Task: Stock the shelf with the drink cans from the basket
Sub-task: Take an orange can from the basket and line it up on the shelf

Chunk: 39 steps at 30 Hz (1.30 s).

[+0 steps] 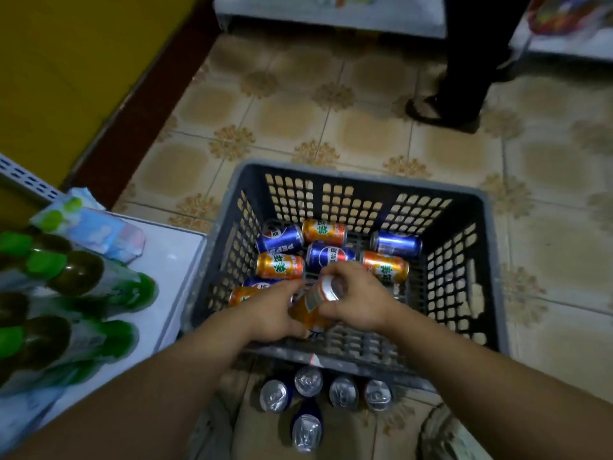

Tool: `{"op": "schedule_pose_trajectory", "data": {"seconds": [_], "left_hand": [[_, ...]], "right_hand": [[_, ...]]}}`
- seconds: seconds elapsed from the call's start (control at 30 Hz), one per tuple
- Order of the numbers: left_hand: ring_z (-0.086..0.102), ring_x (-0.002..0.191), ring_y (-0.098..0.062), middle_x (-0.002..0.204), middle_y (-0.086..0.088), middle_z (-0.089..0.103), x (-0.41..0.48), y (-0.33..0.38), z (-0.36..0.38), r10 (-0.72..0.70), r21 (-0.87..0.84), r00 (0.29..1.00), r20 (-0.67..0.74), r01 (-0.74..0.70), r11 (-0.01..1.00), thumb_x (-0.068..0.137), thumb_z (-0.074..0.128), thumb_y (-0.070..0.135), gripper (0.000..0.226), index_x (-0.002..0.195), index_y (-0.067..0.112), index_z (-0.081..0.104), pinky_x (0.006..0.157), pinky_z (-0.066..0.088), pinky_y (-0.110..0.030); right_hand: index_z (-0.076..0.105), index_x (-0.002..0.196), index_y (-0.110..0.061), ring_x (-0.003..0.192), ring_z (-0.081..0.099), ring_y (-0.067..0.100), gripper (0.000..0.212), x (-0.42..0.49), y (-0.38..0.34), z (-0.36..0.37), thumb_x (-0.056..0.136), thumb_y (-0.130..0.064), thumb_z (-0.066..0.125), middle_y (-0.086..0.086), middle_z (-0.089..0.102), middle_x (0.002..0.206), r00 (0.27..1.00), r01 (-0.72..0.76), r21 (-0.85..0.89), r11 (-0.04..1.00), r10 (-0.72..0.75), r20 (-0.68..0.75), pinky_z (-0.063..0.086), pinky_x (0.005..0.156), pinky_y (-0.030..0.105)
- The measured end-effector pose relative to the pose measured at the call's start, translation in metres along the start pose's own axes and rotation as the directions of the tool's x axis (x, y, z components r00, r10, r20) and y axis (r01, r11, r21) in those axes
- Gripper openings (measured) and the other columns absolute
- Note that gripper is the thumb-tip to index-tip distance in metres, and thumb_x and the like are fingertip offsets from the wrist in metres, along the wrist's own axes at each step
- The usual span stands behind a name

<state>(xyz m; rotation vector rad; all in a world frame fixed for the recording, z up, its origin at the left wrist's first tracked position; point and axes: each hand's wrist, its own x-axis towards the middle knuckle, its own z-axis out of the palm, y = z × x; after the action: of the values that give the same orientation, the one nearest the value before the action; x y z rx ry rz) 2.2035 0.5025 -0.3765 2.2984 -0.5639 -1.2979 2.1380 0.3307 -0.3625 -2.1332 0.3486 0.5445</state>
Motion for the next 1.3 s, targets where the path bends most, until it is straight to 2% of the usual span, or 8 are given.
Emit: {"op": "schedule_pose_trajectory", "data": {"seconds": [0.13, 0.3, 0.4, 0.5, 0.67, 0.8, 1.07, 1.3], "left_hand": [[0.056, 0.1, -0.003, 0.122, 0.007, 0.055, -0.082, 0.05, -0.032, 0.031, -0.391, 0.995, -0.091, -0.064, 0.918, 0.074, 0.08, 0.017, 0.078, 0.135, 0.037, 0.035, 0.077, 0.047, -0.017], [0.059, 0.107, -0.023, 0.122, 0.003, 0.049, -0.207, 0.091, -0.069, 0.04, -0.696, 0.925, -0.378, -0.312, 0.647, 0.076, 0.07, -0.005, 0.073, 0.131, 0.032, 0.038, 0.077, 0.055, -0.035], [0.062, 0.099, -0.022, 0.119, -0.002, 0.054, -0.292, 0.109, -0.081, 0.052, -0.71, 0.852, -0.521, -0.467, 0.527, 0.077, 0.066, -0.011, 0.068, 0.129, 0.027, 0.044, 0.071, 0.058, -0.036], [0.062, 0.097, -0.021, 0.116, -0.003, 0.058, -0.375, 0.121, -0.082, 0.02, -0.616, 0.724, -0.689, -0.6, 0.51, 0.071, 0.076, 0.001, 0.065, 0.124, 0.027, 0.048, 0.082, 0.054, -0.044], [0.061, 0.083, -0.02, 0.112, -0.011, 0.06, -0.502, 0.118, -0.075, -0.136, -0.521, 0.515, -0.846, -0.747, 0.412, 0.088, 0.06, 0.008, 0.042, 0.128, 0.017, 0.051, 0.067, 0.055, -0.037], [0.061, 0.087, -0.025, 0.116, -0.011, 0.056, -0.598, 0.098, -0.055, -0.195, -0.467, 0.429, -0.882, -0.739, 0.486, 0.09, 0.059, 0.011, 0.038, 0.123, 0.025, 0.05, 0.06, 0.055, -0.038], [0.063, 0.1, -0.022, 0.116, -0.007, 0.061, -0.728, 0.031, -0.003, -0.357, -0.405, 0.204, -0.912, -0.595, 0.694, 0.08, 0.071, 0.003, 0.057, 0.129, 0.018, 0.047, 0.079, 0.056, -0.041], [0.06, 0.104, -0.018, 0.115, 0.002, 0.061, -0.789, -0.031, 0.041, -0.527, -0.436, -0.008, -0.85, -0.551, 0.712, 0.075, 0.076, 0.005, 0.06, 0.123, 0.03, 0.048, 0.086, 0.053, -0.04]], "right_hand": [[0.056, 0.106, -0.03, 0.1, 0.055, 0.015, 0.036, -0.063, -0.062, -0.04, 0.076, -0.023, 0.076, -0.006, 0.051, 0.11, 0.988, 0.086, 0.314, 0.946, -0.04, -0.152, 0.056, 0.077, 0.031], [0.061, 0.095, -0.03, 0.093, 0.064, 0.028, 0.019, -0.142, -0.148, -0.066, 0.08, -0.023, 0.07, 0.008, 0.06, 0.107, 0.969, 0.19, 0.637, 0.747, -0.04, -0.242, 0.058, 0.075, 0.044], [0.061, 0.098, -0.027, 0.087, 0.063, 0.031, 0.011, -0.189, -0.199, -0.063, 0.088, -0.029, 0.058, 0.016, 0.06, 0.108, 0.977, 0.181, 0.782, 0.596, -0.017, -0.213, 0.054, 0.059, 0.038], [0.058, 0.116, -0.014, 0.083, 0.063, 0.028, 0.032, -0.235, -0.249, -0.048, 0.095, -0.036, 0.047, 0.02, 0.064, 0.109, 0.992, 0.109, 0.849, 0.517, -0.105, -0.064, 0.052, 0.063, 0.035], [0.052, 0.116, -0.015, 0.078, 0.065, 0.024, 0.058, -0.317, -0.327, -0.004, 0.068, -0.042, 0.07, 0.013, 0.069, 0.095, 0.882, 0.302, 0.675, 0.673, -0.467, 0.071, 0.051, 0.072, 0.036], [0.052, 0.115, -0.016, 0.085, 0.065, 0.021, 0.07, -0.37, -0.375, 0.041, 0.055, -0.035, 0.081, 0.013, 0.068, 0.107, 0.769, 0.486, 0.489, 0.724, -0.62, 0.153, 0.052, 0.067, 0.033], [0.054, 0.11, -0.029, 0.096, 0.064, 0.009, 0.048, -0.418, -0.444, 0.152, 0.071, -0.04, 0.08, -0.007, 0.066, 0.107, 0.555, 0.722, 0.24, 0.649, -0.75, 0.359, 0.052, 0.091, 0.034], [0.041, 0.135, -0.028, 0.11, 0.059, 0.015, 0.081, -0.438, -0.489, 0.24, 0.067, -0.041, 0.082, -0.002, 0.059, 0.126, 0.413, 0.833, 0.09, 0.545, -0.722, 0.555, 0.049, 0.096, 0.035]]}}
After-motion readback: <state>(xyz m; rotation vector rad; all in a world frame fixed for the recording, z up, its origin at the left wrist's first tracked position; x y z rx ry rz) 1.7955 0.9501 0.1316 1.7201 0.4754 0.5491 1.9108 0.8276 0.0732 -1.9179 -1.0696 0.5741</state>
